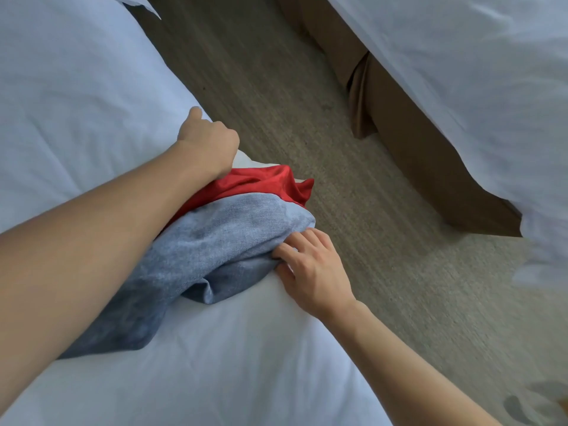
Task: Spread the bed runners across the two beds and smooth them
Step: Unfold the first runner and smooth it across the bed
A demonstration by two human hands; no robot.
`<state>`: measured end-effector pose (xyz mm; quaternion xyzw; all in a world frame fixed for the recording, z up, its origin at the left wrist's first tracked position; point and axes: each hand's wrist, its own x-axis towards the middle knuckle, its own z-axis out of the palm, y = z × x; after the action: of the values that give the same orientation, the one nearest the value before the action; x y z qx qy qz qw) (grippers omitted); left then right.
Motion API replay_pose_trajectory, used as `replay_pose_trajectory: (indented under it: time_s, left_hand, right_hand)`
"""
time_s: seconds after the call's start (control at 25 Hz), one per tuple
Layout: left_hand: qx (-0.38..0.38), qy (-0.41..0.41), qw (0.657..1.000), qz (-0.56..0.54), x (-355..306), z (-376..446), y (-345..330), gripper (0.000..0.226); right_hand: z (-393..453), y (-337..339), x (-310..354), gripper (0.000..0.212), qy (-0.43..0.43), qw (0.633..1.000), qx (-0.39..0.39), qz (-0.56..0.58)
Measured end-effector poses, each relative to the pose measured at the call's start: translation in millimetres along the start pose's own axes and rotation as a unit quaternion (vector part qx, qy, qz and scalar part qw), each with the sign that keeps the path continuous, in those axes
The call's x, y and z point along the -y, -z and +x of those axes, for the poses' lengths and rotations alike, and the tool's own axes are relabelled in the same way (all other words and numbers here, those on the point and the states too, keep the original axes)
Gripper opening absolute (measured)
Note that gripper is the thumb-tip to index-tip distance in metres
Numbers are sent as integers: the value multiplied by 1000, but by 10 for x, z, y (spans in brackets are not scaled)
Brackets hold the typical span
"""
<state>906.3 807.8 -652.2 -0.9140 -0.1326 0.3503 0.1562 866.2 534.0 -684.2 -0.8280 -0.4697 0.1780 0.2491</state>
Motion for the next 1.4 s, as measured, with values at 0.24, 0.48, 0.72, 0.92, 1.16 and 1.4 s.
replay_pose_trajectory:
  time_s: [0.24, 0.48, 0.72, 0.92, 1.16, 1.4]
  left_hand:
    - [-97, 85, 992, 5, 351, 42, 43, 5]
    - [-115, 213, 969, -55, 725, 115, -140, 22]
    - [-175, 180, 961, -116, 540, -164, -346, 28]
    - [-172, 185, 948, -195, 635, -431, -522, 38]
    - [-201, 162, 934, -249, 661, -570, -636, 24]
    - [-204, 178, 911, -310, 777, -561, -661, 22]
  right_hand:
    - [-135, 192, -239, 7, -12, 1000, -6, -23]
    - [-108, 361, -303, 27, -51, 997, -40, -41]
    - [89, 141, 475, 14, 58, 997, -30, 49]
    - [54, -114, 718, 16, 120, 993, 3, 14]
    - [-38, -141, 616, 14, 107, 993, -23, -40]
    - [-169, 23, 447, 11, 95, 993, -38, -63]
